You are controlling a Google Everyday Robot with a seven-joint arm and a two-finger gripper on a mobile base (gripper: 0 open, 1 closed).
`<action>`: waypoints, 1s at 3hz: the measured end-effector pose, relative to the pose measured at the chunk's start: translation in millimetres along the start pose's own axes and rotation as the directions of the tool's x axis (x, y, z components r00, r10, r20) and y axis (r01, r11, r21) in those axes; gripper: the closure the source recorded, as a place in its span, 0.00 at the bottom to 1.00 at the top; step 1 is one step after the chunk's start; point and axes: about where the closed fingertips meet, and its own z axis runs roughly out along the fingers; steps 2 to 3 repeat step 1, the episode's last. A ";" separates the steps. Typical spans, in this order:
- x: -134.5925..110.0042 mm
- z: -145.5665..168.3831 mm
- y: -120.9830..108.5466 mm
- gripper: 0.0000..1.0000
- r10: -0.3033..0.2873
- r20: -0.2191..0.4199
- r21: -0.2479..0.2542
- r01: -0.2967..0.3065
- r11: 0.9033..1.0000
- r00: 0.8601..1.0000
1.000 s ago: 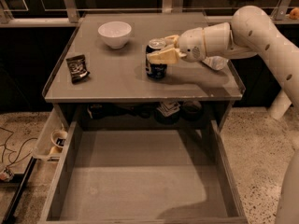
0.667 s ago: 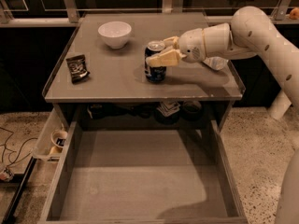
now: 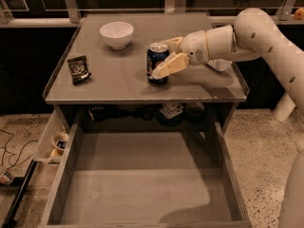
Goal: Pick pepsi can from top drawer and place on counter
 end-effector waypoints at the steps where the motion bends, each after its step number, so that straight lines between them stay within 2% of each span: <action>1: 0.0 0.0 0.0 0.00 0.000 0.000 0.000 0.000 1.000 1.000; 3: 0.0 0.0 0.0 0.00 0.000 0.000 0.000 0.000 1.000 1.000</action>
Offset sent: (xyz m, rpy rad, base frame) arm 0.0000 0.0000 0.0000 0.0000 0.0000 0.0000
